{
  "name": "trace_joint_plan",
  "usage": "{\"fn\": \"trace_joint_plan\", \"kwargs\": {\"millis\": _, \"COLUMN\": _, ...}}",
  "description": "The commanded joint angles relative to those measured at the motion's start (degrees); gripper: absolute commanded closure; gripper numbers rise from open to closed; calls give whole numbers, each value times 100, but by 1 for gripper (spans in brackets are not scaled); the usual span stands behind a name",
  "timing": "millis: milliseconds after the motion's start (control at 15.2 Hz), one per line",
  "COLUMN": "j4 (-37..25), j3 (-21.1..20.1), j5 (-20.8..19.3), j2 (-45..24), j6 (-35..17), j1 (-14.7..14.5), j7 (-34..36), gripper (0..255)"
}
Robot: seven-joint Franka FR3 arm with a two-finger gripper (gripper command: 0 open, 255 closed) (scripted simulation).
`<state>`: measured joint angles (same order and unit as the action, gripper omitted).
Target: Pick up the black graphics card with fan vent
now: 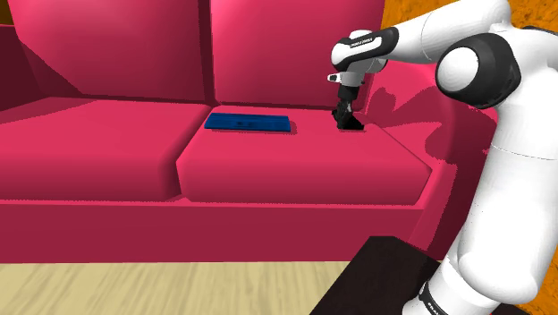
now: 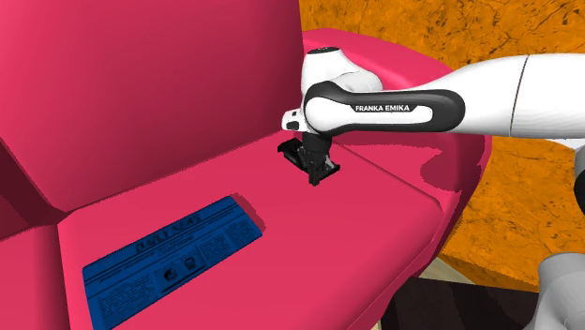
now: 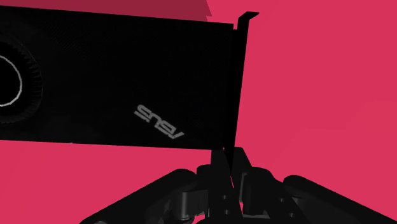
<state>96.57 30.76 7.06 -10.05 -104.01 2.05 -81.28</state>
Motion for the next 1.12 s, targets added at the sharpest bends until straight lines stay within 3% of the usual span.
{"fn": "trace_joint_plan", "kwargs": {"millis": 0, "j4": -61, "j3": 3, "j5": -7, "j2": 8, "j6": 76, "j1": 1, "j7": 6, "gripper": 255}}
{"fn": "trace_joint_plan", "kwargs": {"millis": 1056, "j4": -1258, "j3": 37, "j5": 21, "j2": -78, "j6": 1197, "j1": 85, "j7": 29, "gripper": 255}}
